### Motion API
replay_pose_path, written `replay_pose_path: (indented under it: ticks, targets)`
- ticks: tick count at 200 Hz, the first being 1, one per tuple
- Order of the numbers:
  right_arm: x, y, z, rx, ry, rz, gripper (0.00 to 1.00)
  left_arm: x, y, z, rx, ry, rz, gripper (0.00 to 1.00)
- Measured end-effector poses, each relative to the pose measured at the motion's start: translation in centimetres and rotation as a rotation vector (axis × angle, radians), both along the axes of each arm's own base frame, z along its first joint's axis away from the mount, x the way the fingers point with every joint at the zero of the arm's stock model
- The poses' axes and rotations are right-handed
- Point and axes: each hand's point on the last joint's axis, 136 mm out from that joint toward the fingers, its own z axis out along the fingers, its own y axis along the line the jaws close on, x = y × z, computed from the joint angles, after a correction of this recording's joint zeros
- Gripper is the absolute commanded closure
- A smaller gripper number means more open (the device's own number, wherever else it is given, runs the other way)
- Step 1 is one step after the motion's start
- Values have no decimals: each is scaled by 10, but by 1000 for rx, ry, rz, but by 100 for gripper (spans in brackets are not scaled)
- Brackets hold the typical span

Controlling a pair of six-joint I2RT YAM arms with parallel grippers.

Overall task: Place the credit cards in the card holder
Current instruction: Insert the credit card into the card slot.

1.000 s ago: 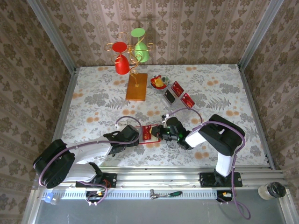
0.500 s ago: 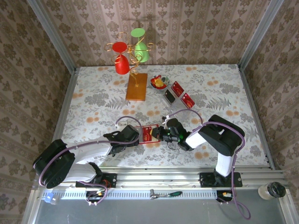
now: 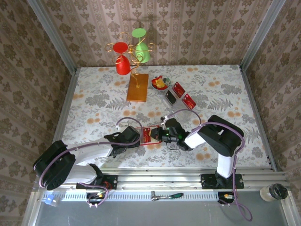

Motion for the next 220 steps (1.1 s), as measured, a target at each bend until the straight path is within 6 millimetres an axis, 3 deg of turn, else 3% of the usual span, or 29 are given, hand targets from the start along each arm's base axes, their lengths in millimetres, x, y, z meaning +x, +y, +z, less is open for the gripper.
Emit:
replay_pose_path:
  ticks: [28, 59, 86, 107, 138, 166, 220]
  targets:
    - [0, 5, 0, -10, 6, 13, 98, 0, 0, 0, 1, -1, 1, 0]
    - [-1, 9, 5, -37, -7, 49, 69, 0, 1, 0, 1, -4, 2, 0]
    - [-4, 4, 12, -124, -14, 85, 62, 0, 1, 0, 0, -6, 4, 0]
    - [-3, -4, 20, -202, -30, 106, 67, 0, 1, 0, -3, -8, 6, 0]
    - [6, -5, 33, -272, -68, 133, 88, 0, 1, 0, -4, -9, 6, 0]
    - [9, -1, 37, -302, -83, 162, 93, 0, 1, 0, -4, -9, 6, 0]
    - [6, 3, 8, -356, -24, 196, 96, -1, 2, 1, -4, -10, 6, 0]
